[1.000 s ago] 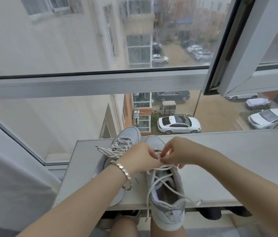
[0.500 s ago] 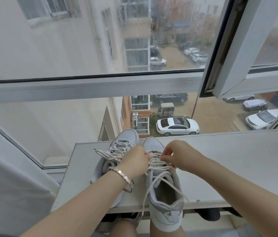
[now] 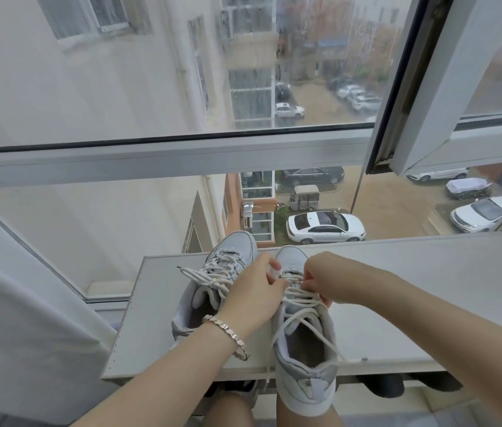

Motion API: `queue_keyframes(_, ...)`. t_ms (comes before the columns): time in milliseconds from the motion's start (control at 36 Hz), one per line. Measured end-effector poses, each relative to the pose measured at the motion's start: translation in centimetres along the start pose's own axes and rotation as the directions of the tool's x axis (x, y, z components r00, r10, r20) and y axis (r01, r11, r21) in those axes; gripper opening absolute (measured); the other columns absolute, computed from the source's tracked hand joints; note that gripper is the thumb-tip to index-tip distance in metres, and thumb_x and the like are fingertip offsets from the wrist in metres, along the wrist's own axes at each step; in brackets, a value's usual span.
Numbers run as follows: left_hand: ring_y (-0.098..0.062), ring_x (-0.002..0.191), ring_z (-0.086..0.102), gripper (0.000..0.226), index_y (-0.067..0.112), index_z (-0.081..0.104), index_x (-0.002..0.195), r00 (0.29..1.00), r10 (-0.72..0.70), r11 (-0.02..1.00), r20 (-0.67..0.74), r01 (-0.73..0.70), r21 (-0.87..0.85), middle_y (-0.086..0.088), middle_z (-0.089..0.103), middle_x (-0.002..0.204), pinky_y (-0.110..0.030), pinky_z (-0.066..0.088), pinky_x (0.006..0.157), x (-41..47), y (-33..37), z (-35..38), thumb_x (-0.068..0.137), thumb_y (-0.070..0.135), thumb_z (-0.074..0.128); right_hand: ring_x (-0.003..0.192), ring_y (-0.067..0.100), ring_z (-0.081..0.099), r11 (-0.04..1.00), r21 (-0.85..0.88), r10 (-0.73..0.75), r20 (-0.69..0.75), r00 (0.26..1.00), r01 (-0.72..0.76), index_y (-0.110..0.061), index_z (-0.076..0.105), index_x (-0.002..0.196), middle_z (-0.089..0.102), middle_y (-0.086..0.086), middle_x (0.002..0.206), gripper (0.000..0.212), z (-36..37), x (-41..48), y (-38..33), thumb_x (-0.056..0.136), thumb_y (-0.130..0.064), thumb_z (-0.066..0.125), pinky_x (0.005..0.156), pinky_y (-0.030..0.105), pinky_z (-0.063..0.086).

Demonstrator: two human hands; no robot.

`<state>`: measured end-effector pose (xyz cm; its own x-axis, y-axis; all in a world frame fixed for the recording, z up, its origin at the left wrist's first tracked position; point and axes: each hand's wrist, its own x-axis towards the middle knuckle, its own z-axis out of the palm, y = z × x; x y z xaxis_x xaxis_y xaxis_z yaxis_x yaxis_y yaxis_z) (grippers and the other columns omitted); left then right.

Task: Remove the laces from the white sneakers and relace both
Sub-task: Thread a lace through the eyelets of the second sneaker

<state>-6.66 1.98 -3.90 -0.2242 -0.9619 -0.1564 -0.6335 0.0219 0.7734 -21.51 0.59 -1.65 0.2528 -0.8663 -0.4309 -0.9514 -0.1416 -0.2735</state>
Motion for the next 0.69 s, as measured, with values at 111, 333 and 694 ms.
queue_keyframes(111, -0.012, 0.074, 0.056, 0.003, 0.026, 0.067, 0.082, 0.997, 0.072, 0.995, 0.022, -0.073, 0.062, 0.005, 0.062, 0.083, -0.028, 0.049, 0.072, -0.2, 0.5, -0.5, 0.083, 0.024, 0.065, 0.092, 0.029, 0.056, 0.994, -0.045, -0.101, -0.116, 0.988, 0.097, -0.002, 0.057, 0.105, 0.057, 0.015, 0.108, 0.021, 1.4, -0.5, 0.8, 0.097, -0.012, 0.041, 0.070, 0.027, 0.037)
queue_keyframes(333, -0.013, 0.080, 0.059, 0.013, 0.023, 0.070, 0.079, 0.990, 0.142, 0.950, -0.019, -0.131, 0.284, 0.004, 0.061, 0.093, -0.032, 0.052, 0.078, 0.4, 1.4, -0.7, 0.082, 0.014, 0.061, 0.069, 0.007, 0.043, 0.951, 0.250, -0.039, -0.486, 0.873, 0.182, -0.025, 0.036, 0.083, 0.044, -0.009, 0.082, 0.016, 5.3, -1.3, 3.0, 0.099, -0.022, 0.040, 0.060, 0.022, 0.029)
queue_keyframes(694, -0.024, 0.075, 0.054, 0.030, 0.018, 0.067, 0.100, 0.935, 0.002, 0.818, 0.355, -0.206, 0.538, -0.010, 0.058, 0.091, -0.025, 0.043, 0.070, 1.8, 3.3, -1.5, 0.093, 0.000, 0.043, 0.062, 0.012, 0.053, 0.331, 0.892, 0.254, -0.398, 0.882, 0.307, -0.013, 0.059, 0.081, 0.062, 0.000, 0.066, 0.014, 6.0, -1.1, 2.2, 0.084, 0.000, 0.062, 0.063, 0.019, 0.045)
